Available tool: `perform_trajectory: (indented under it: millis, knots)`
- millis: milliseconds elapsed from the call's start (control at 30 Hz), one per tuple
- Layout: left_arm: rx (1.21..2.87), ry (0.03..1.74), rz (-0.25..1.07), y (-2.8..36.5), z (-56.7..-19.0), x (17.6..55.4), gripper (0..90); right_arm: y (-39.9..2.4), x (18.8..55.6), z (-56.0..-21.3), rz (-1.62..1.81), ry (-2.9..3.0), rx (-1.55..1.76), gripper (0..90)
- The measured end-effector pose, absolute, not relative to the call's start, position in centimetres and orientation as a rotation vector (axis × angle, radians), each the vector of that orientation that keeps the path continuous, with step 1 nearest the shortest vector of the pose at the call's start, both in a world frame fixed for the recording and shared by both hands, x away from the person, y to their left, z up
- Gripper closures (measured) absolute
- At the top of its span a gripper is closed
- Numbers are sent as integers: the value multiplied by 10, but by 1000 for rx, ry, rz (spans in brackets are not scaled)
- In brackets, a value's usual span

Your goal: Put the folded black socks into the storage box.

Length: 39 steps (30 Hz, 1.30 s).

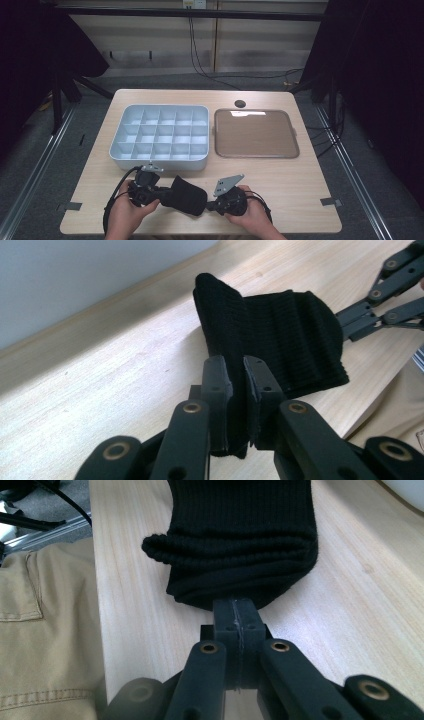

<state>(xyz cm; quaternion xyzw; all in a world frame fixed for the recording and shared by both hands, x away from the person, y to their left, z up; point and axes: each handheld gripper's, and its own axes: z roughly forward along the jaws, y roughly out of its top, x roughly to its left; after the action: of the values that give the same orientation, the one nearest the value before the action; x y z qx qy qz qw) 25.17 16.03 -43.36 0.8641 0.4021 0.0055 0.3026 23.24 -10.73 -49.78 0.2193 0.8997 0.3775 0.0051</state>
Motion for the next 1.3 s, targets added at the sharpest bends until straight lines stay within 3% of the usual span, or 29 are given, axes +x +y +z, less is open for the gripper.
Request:
perform_trajectory:
  millis: [1300]
  knots:
    - [2324, 963, 5, 132, -433, 250, 808, -103, 233, -499, 1207, 2811, 699, 900]
